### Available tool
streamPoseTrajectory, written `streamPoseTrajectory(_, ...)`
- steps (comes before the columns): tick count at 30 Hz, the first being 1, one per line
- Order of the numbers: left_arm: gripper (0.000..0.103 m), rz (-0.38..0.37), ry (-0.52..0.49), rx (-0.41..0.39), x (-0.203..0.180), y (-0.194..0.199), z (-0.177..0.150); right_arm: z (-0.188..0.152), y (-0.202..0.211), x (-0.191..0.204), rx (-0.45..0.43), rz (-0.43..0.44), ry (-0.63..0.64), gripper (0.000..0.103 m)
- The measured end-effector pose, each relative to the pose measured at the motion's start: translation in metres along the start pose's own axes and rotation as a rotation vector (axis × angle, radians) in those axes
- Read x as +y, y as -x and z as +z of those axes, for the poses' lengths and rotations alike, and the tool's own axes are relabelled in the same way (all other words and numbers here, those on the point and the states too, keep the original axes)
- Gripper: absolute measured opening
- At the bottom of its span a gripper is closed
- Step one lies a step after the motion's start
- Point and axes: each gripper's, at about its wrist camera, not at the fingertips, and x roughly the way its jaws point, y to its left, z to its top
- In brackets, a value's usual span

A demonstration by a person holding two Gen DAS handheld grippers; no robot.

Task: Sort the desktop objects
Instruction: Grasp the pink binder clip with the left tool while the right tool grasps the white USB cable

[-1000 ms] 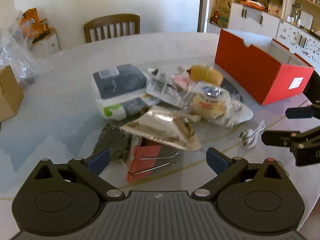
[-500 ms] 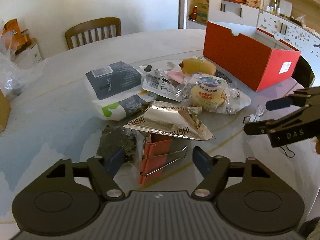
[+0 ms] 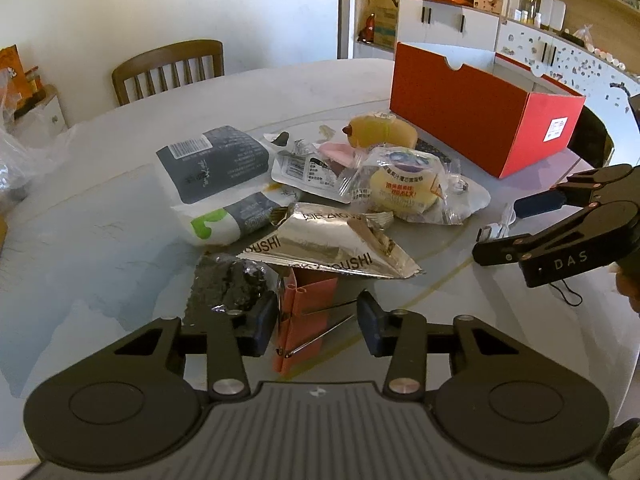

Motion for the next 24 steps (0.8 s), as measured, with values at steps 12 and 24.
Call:
streamPoseTrajectory(12, 0.025, 0.011, 0.014, -0.008, 0.001, 0.002, 0.002, 0.0, 0.004, -0.001, 0.0, 0.041, 0.016, 0.075)
streamPoseTrajectory(24, 0.02, 0.045, 0.079, 0.004, -0.015, 0.02, 0.005, 0.005, 0.03, -0.017, -0.005, 0.132, 0.045, 0.073)
